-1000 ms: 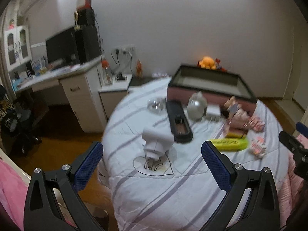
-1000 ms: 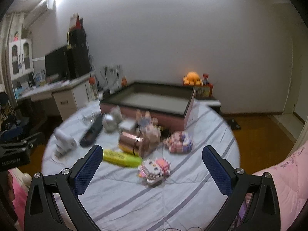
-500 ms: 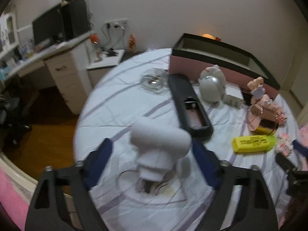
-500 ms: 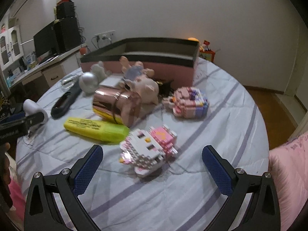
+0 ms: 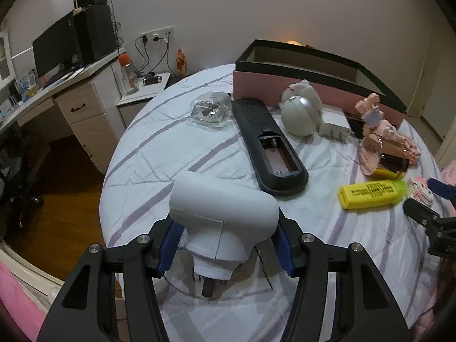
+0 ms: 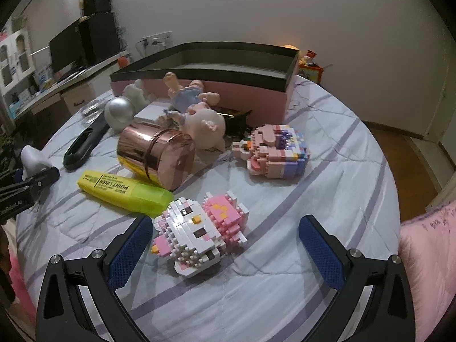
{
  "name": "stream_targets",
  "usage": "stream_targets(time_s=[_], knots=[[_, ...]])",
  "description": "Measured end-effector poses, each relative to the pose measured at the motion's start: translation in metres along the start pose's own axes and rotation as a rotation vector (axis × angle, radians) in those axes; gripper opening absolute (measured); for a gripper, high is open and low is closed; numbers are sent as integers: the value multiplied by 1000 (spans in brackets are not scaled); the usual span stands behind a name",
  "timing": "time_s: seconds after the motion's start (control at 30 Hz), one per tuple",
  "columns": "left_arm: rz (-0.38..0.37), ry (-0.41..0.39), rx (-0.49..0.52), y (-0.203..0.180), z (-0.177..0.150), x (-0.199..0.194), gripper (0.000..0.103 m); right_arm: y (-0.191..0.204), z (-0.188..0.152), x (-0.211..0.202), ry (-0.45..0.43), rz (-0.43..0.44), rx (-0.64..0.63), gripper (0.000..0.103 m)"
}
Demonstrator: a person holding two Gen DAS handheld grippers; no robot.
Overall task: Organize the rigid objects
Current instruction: 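Grasp the white plug adapter with the left gripper while the right grasps the Hello Kitty brick figure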
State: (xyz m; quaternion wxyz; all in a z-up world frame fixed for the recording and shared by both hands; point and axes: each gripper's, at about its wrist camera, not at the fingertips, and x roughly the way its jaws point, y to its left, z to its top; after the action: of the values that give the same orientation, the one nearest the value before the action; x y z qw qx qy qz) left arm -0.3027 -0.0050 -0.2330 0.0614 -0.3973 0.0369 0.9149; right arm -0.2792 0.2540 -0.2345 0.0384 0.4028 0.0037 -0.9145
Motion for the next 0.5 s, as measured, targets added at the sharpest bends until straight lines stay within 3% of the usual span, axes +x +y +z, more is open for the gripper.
stream_targets(time_s=[0.13,0.2,0.5], knots=[[-15,-5,-5,-1,-1,-12,58,2,-1,-1,-9,28,-57,77],[-14,-11,0,-3,0,-17,58,-1,0,-2,-13,54,-58,62],[-27,-24,25,-16,2,-37,53,-6,1,-9,-23,119,-25,61]])
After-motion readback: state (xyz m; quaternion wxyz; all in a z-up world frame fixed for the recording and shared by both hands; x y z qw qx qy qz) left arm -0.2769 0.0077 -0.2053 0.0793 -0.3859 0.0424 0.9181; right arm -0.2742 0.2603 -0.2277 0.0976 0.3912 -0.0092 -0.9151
